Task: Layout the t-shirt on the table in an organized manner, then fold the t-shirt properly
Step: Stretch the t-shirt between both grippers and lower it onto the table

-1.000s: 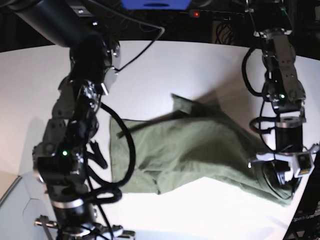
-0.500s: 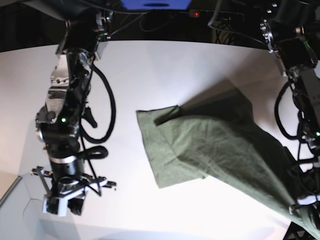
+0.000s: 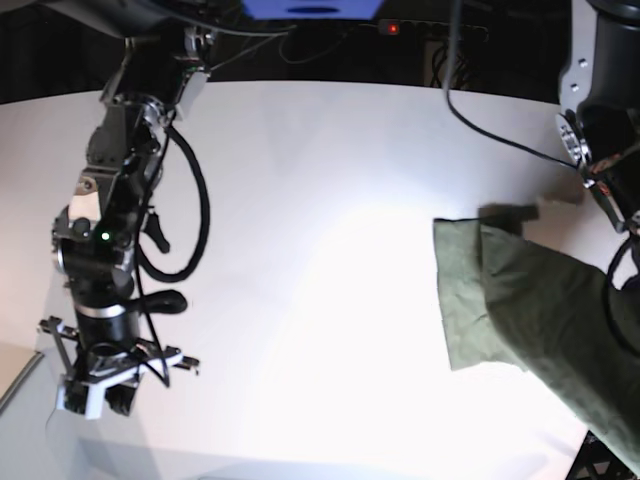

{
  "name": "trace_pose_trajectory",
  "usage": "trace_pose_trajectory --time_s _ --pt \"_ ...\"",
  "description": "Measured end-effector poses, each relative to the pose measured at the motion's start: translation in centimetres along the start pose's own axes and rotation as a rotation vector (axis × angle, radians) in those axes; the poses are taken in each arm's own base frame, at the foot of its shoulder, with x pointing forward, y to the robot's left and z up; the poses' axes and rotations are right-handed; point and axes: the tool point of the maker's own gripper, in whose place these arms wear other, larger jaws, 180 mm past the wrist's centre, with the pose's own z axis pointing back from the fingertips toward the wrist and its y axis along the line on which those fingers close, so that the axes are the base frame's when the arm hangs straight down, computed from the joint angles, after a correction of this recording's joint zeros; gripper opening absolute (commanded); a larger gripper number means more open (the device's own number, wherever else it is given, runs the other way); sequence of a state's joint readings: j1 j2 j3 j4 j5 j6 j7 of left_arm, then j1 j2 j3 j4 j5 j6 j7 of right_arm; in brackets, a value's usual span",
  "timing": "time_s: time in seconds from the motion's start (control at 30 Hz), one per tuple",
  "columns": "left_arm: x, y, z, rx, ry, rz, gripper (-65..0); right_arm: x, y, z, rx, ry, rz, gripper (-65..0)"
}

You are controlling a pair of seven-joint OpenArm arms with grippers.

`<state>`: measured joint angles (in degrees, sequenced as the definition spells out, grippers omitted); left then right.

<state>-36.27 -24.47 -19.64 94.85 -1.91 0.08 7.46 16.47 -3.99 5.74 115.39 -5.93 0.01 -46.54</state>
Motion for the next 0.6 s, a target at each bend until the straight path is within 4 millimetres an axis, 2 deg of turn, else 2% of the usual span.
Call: trace_pose_trajectory --time_s 0.1,0.17,0.27,0.33,0.47,0.53,0.6 --pt "-2.9 -5.1 0.3 -0.126 0.079 0.004 -64.6 -0.4 -0.4 0.1 -0.016 0.008 0.012 -65.0" --pt "-4.0 -9.6 1.3 -0.238 0.115 0.005 -64.6 -0.7 -0.4 0.1 -0.017 0.016 0.013 -65.0" --pt "-3.7 -17.8 3.9 -0.394 0.116 0.084 -64.6 -0.7 -1.5 0.1 -0.045 0.013 0.000 -65.0" --pt "-3.5 -22.2 5.9 -0.467 0.138 0.162 -64.1 -0.9 -2.2 0.1 -0.062 0.021 -0.003 -65.0" --pt "-5.1 -28.4 11.5 -0.571 0.238 0.270 -63.8 -2.1 -3.7 0.4 -0.089 0.048 0.025 -65.0" --pt "-7.4 -32.1 15.7 -0.664 0.340 0.280 -61.0 -2.6 -4.8 0.6 -0.117 0.063 0.057 -65.0" --pt "-9.3 -34.9 20.3 -0.749 0.433 0.288 -54.9 -3.2 -4.9 0.8 -0.106 0.070 0.073 -64.8"
